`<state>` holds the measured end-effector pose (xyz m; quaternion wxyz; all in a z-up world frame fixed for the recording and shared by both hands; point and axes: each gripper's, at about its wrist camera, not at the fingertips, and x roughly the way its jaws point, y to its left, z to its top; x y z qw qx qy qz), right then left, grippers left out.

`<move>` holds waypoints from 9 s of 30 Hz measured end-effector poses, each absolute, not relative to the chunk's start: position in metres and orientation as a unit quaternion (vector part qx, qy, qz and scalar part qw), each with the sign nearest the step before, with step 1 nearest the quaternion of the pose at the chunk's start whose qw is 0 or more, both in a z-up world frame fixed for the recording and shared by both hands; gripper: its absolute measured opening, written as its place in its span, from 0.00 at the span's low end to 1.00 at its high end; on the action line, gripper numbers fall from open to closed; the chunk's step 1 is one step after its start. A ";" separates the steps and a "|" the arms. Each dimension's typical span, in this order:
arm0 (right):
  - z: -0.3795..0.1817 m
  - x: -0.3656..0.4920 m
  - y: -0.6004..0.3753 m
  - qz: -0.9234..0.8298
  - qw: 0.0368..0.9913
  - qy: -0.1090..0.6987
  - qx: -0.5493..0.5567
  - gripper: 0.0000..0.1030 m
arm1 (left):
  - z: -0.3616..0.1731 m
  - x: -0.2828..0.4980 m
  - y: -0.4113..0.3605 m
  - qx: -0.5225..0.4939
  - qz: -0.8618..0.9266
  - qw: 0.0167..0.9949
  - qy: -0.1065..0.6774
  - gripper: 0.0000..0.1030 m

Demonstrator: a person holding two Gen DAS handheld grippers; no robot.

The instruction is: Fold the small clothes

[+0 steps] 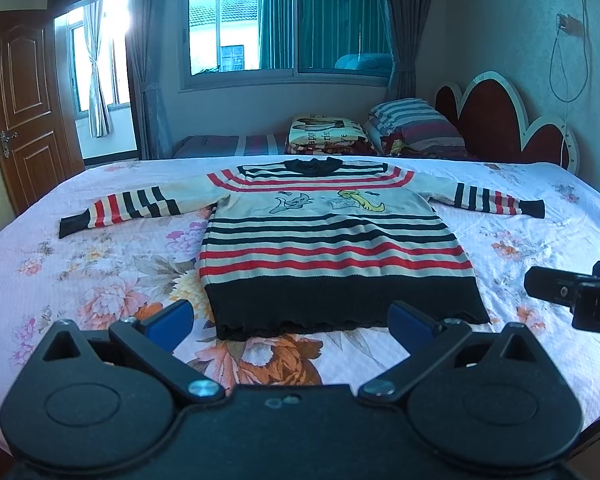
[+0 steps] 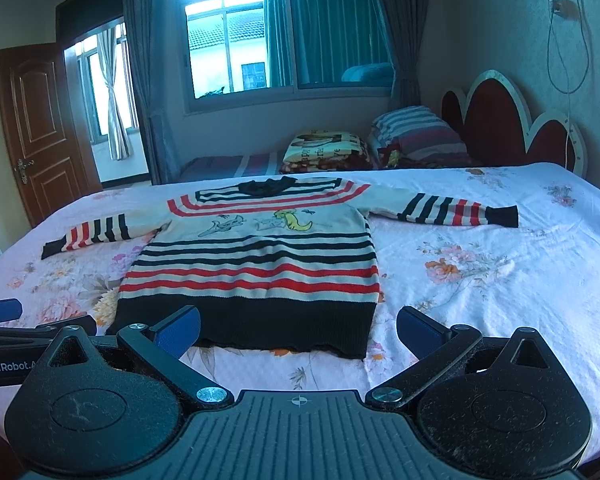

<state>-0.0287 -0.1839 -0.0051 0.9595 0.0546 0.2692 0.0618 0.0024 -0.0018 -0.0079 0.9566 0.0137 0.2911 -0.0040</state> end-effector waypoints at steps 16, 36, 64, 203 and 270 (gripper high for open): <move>-0.013 0.036 -0.247 0.015 0.959 0.265 0.097 1.00 | -0.016 0.075 -0.013 -0.006 -0.042 0.958 0.284 0.99; -0.113 0.308 -0.490 -0.142 0.891 0.265 0.341 0.61 | -0.067 0.316 -0.036 -0.012 0.009 0.947 0.321 0.99; -0.089 0.385 -0.415 -0.048 0.954 0.238 0.175 0.06 | -0.072 0.375 0.015 -0.001 0.079 0.929 0.360 0.99; -0.079 0.377 -0.112 0.070 0.918 0.350 0.174 0.12 | -0.157 0.301 0.385 -0.444 0.253 0.839 0.188 0.60; -0.083 0.425 -0.176 0.130 0.915 0.340 0.170 0.04 | -0.157 0.397 0.128 0.043 0.037 0.938 0.342 0.22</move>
